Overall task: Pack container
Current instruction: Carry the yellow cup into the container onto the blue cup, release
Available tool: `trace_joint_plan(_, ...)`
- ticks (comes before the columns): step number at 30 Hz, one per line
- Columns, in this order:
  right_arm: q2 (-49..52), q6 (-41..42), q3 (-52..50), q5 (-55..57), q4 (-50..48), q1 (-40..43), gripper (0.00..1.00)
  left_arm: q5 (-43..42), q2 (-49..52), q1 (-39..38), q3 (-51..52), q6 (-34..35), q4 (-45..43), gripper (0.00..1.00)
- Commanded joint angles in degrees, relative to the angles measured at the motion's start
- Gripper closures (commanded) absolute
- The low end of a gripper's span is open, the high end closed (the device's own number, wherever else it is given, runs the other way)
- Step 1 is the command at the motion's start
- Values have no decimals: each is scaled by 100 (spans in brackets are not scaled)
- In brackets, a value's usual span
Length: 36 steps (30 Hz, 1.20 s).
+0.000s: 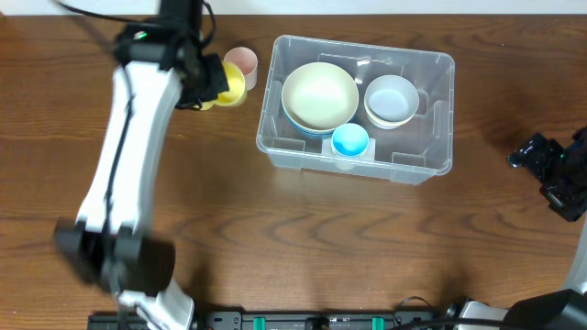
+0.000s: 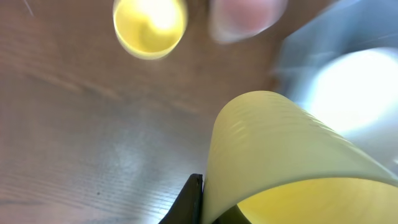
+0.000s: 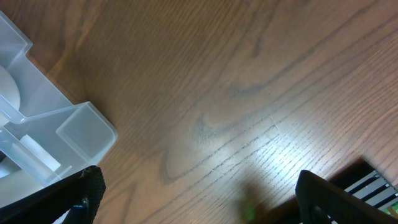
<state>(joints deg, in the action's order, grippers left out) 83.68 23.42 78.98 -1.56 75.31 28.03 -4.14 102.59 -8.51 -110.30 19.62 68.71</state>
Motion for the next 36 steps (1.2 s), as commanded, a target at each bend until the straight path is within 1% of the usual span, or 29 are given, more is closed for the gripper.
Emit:
trace_joint_plan(1, -9, -76, -4, 2, -11, 31, 1, -81, -699, -426, -111, -9, -28, 94)
trace_joint_plan(4, -9, -76, -4, 0, -11, 31, 1, -76, -1123, -1075, -111, -11, -297, 94)
trace_joint_plan(7, -9, -76, -4, 2, -11, 31, 1, 125, -1241, -1808, -111, -9, -629, 94)
trace_joint_plan(10, -9, -76, -4, 2, -11, 31, 1, 391, -1104, -2420, -105, -9, -828, 94)
trace_joint_plan(14, -9, -76, -4, 2, -11, 31, 1, 424, -662, -2887, -105, -7, -907, 94)
trace_joint_plan(18, -9, -76, -2, 0, -11, 31, 1, 420, -114, -3086, -105, 24, -909, 94)
trace_joint_plan(24, -9, -76, -4, 2, -11, 31, 1, 420, 455, -3115, -105, 79, -929, 94)
trace_joint_plan(36, -9, -76, -2, 2, -11, 31, 1, 422, 1086, -3106, -94, 79, -938, 94)
